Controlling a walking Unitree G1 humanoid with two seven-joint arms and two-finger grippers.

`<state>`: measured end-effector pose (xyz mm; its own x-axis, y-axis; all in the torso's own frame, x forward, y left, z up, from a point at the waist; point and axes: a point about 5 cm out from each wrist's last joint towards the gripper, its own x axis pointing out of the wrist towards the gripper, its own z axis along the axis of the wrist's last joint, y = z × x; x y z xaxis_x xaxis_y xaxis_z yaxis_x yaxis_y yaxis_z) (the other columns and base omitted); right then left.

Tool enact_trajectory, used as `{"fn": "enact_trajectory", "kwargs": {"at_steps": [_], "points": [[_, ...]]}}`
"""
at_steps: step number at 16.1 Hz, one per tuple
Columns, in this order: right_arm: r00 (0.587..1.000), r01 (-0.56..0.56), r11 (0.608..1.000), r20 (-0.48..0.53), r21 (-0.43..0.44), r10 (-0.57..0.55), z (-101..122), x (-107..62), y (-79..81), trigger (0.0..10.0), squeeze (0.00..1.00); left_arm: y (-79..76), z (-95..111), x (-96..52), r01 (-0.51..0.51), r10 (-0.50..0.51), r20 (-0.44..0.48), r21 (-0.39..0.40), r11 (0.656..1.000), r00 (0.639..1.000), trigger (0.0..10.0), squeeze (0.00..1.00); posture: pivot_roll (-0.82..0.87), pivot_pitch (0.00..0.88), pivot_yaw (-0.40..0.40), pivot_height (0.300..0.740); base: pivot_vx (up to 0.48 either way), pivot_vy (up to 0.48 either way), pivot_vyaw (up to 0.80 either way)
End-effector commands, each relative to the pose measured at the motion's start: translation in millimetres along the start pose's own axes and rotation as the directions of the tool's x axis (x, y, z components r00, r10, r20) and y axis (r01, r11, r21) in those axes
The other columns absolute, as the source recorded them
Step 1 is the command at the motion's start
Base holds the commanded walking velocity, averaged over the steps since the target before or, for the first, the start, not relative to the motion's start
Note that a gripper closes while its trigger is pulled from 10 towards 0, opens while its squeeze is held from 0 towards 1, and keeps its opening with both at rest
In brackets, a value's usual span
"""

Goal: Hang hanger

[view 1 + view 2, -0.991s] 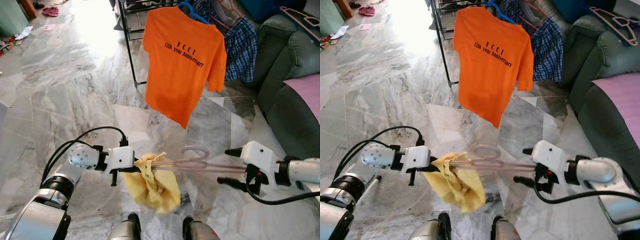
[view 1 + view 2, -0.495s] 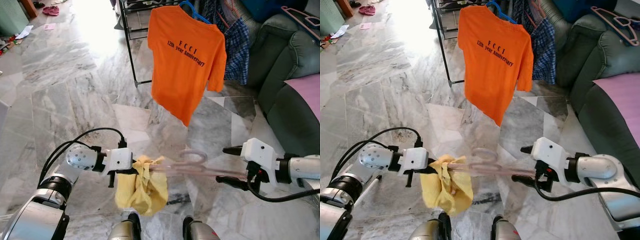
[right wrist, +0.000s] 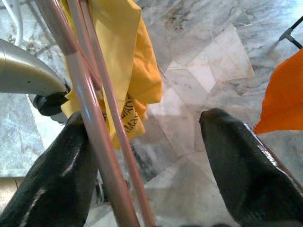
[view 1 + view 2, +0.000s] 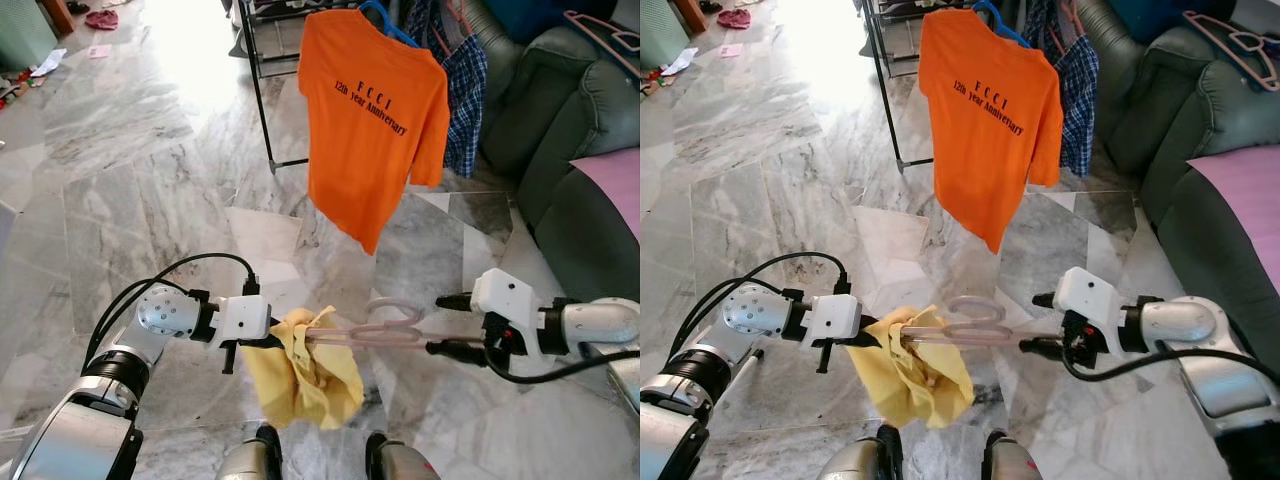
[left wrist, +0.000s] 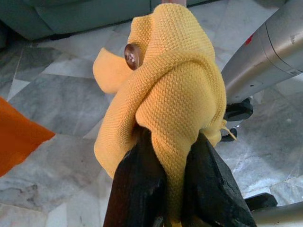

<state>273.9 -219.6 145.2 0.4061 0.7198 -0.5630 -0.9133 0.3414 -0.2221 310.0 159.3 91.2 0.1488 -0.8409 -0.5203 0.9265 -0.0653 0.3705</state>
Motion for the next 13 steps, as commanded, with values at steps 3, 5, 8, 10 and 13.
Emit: {"fn": "enact_trajectory", "kwargs": {"at_steps": [3, 5, 8, 10, 13], "points": [[0.998, -0.059, 0.998, -0.012, -0.011, 0.059, -1.4, 6.8, 2.7, 0.0, 0.00, 0.8, 5.2, 1.6, 0.017, -0.018, 0.018, 0.044, 0.999, 1.000, 10.0, 0.00, -0.22, 0.250, 0.061, 0.740, 0.000, 0.000, 0.00], [0.997, -0.080, 0.997, -0.020, -0.009, 0.080, -2.7, 8.1, 2.5, 0.0, 0.00, 0.2, 6.3, 3.4, 0.027, -0.028, 0.023, 0.050, 0.998, 0.999, 10.0, 0.00, -0.22, 0.250, 0.061, 0.740, 0.000, 0.000, 0.00], [0.994, -0.110, 0.994, -0.028, -0.005, 0.110, -4.0, 10.8, 4.0, 0.0, 0.00, -0.4, 7.4, 6.3, 0.035, -0.037, 0.026, 0.054, 0.998, 0.999, 10.0, 0.00, -0.22, 0.251, 0.063, 0.740, 0.000, 0.000, 0.00], [0.992, -0.121, 0.993, -0.024, -0.001, 0.121, -3.5, 12.1, 4.6, 0.0, 0.00, -0.9, 7.8, 7.5, 0.039, -0.041, 0.030, 0.055, 0.998, 0.999, 10.0, 0.00, -0.22, 0.250, 0.064, 0.740, 0.000, 0.000, 0.00], [0.987, -0.158, 0.987, -0.003, 0.004, 0.158, -0.1, 17.0, 9.0, 0.0, 0.00, -2.8, 8.2, 10.1, 0.050, -0.052, 0.036, 0.056, 0.997, 0.998, 10.0, 0.00, -0.22, 0.248, 0.065, 0.740, 0.000, 0.000, 0.00]]}}
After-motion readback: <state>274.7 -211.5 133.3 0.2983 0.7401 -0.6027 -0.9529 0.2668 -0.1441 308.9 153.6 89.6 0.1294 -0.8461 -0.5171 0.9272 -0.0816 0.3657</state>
